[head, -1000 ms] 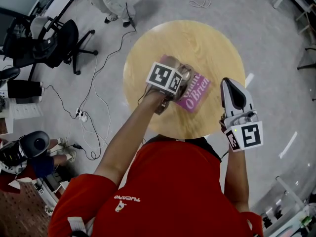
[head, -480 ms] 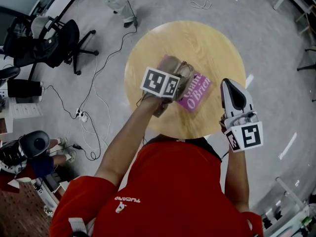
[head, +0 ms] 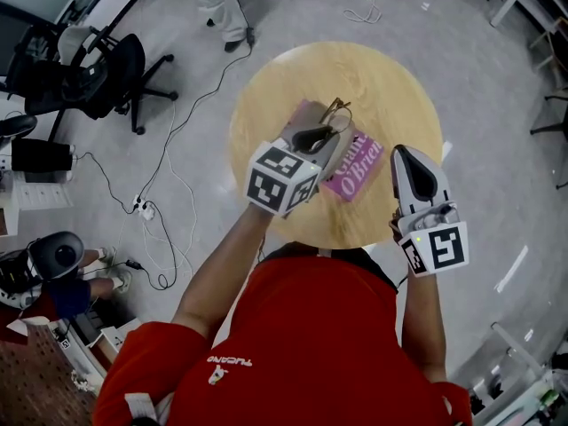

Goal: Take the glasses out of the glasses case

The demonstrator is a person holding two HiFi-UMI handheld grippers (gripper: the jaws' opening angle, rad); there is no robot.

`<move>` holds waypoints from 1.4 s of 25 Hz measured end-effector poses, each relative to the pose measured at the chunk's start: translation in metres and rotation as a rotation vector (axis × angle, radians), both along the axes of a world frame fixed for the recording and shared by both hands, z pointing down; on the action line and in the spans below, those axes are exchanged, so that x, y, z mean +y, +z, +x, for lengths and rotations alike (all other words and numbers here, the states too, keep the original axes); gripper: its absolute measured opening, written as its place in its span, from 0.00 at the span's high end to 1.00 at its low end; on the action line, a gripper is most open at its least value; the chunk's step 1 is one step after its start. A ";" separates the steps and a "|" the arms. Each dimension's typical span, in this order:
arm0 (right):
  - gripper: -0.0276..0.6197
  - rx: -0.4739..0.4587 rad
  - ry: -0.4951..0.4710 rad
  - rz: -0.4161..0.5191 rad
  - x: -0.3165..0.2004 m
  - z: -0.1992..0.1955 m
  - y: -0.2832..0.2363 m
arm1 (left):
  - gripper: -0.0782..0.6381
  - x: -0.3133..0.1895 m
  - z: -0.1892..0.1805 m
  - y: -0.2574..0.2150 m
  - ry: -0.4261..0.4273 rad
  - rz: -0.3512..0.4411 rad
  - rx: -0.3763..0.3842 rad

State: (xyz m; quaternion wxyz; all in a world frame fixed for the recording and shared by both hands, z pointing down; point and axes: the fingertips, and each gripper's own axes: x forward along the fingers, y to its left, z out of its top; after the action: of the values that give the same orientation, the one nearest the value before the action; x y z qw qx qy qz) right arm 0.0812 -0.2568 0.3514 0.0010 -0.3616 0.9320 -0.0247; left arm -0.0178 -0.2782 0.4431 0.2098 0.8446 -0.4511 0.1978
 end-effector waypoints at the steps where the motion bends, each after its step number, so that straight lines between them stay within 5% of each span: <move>1: 0.95 0.002 -0.002 0.003 0.002 -0.002 -0.001 | 0.82 0.002 0.002 -0.008 0.006 0.039 0.009; 15: 0.95 0.003 -0.042 0.043 0.039 -0.030 -0.019 | 0.83 0.045 -0.009 -0.085 -0.021 0.343 0.166; 35: 0.95 -0.009 -0.014 0.066 0.059 -0.043 -0.026 | 0.83 0.063 -0.019 -0.110 -0.005 0.404 0.216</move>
State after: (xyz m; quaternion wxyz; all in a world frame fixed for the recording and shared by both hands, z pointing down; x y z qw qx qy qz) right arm 0.0378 -0.1975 0.3251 0.0171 -0.3545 0.9349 0.0046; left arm -0.0369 -0.2156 0.3331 0.0840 0.8847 -0.4584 0.0116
